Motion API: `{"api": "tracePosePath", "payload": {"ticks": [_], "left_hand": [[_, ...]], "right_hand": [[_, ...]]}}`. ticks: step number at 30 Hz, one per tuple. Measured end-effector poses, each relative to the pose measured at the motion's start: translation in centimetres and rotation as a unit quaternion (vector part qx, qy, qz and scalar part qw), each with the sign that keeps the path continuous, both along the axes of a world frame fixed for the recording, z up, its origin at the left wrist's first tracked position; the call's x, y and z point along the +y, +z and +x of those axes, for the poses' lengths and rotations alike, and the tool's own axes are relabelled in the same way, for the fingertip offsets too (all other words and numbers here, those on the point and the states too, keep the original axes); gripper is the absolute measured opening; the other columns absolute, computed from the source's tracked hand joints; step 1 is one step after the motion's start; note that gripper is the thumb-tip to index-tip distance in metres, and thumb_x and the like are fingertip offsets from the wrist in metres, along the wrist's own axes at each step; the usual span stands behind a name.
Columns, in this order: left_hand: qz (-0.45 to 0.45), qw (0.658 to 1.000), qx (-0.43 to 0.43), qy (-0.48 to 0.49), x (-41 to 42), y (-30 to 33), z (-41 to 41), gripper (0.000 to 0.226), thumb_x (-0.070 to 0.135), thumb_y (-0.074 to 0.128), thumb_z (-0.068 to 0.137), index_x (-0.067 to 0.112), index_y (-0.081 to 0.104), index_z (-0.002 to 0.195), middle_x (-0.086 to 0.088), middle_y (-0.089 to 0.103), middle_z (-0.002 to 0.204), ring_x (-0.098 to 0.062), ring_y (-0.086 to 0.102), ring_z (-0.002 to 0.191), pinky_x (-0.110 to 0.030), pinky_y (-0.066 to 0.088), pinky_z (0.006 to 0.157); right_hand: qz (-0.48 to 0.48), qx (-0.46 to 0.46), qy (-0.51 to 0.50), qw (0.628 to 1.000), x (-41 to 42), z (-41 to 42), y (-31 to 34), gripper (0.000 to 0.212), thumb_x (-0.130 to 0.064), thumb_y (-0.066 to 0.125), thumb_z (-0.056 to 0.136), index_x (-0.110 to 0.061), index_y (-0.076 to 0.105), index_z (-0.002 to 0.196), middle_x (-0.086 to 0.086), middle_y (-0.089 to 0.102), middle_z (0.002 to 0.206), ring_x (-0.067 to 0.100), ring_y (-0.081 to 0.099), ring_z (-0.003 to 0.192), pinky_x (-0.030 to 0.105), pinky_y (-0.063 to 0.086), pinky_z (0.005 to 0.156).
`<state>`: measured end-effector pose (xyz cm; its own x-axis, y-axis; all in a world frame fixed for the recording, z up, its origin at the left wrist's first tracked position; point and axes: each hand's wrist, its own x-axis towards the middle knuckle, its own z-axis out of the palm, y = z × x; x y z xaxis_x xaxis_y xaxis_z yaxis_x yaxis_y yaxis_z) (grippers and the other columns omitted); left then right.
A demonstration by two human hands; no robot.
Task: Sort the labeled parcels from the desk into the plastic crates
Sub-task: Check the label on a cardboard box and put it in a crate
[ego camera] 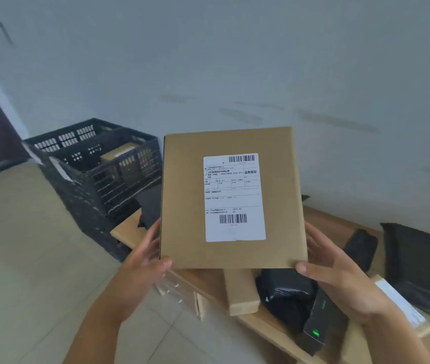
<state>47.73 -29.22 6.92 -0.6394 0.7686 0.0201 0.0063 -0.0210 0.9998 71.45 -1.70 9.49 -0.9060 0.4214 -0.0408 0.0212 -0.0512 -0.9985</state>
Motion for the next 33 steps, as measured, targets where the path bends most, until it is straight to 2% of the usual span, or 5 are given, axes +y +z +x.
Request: {"api": "tracePosePath", "payload": {"ticks": [4,9,17,25,33], "left_hand": [[-0.018,0.998,-0.002,0.068,-9.1,-1.2,-0.9,0.090,0.031,0.074,0.081,0.041,0.032,0.159,0.003,0.051,0.157,-0.023,0.053,0.141,-0.050,0.043,0.111],[-0.032,0.986,-0.042,0.161,-18.6,-2.8,-0.7,0.089,0.045,0.079,0.074,0.052,0.038,0.153,0.011,0.057,0.151,-0.019,0.055,0.138,-0.053,0.041,0.114],[-0.028,0.971,-0.078,0.222,-28.3,-5.3,-0.9,0.086,0.036,0.080,0.075,0.050,0.042,0.151,0.006,0.059,0.149,-0.020,0.058,0.135,-0.056,0.038,0.117],[-0.005,0.968,-0.085,0.235,-34.4,-6.1,-2.2,0.088,0.037,0.081,0.074,0.049,0.042,0.152,0.003,0.060,0.148,-0.023,0.058,0.135,-0.057,0.035,0.119],[0.020,0.959,-0.094,0.267,-37.2,-7.7,-4.0,0.087,0.039,0.081,0.073,0.047,0.044,0.152,0.003,0.062,0.146,-0.021,0.057,0.137,-0.058,0.033,0.120]], "right_hand": [[-0.041,-0.036,0.103,0.993,-5.1,-6.2,-1.1,0.075,-0.021,0.084,0.075,-0.045,0.057,0.140,-0.009,0.062,0.144,0.017,0.061,0.131,0.046,0.045,0.107],[-0.043,-0.065,0.179,0.981,-11.9,-11.4,-2.1,0.081,-0.012,0.076,0.074,-0.037,0.051,0.147,-0.008,0.064,0.142,0.014,0.062,0.130,0.036,0.046,0.102],[-0.037,-0.102,0.230,0.967,-20.4,-15.9,-2.5,0.075,-0.015,0.076,0.073,-0.037,0.053,0.141,-0.009,0.069,0.134,0.013,0.068,0.119,0.032,0.050,0.093],[-0.030,-0.108,0.240,0.964,-26.2,-18.2,-2.8,0.081,-0.027,0.083,0.072,-0.045,0.050,0.144,-0.012,0.063,0.142,0.017,0.061,0.130,0.048,0.042,0.114],[-0.029,-0.104,0.235,0.966,-29.0,-21.6,-3.8,0.074,-0.018,0.077,0.074,-0.041,0.054,0.140,-0.012,0.067,0.137,0.015,0.064,0.126,0.034,0.050,0.100]]}}
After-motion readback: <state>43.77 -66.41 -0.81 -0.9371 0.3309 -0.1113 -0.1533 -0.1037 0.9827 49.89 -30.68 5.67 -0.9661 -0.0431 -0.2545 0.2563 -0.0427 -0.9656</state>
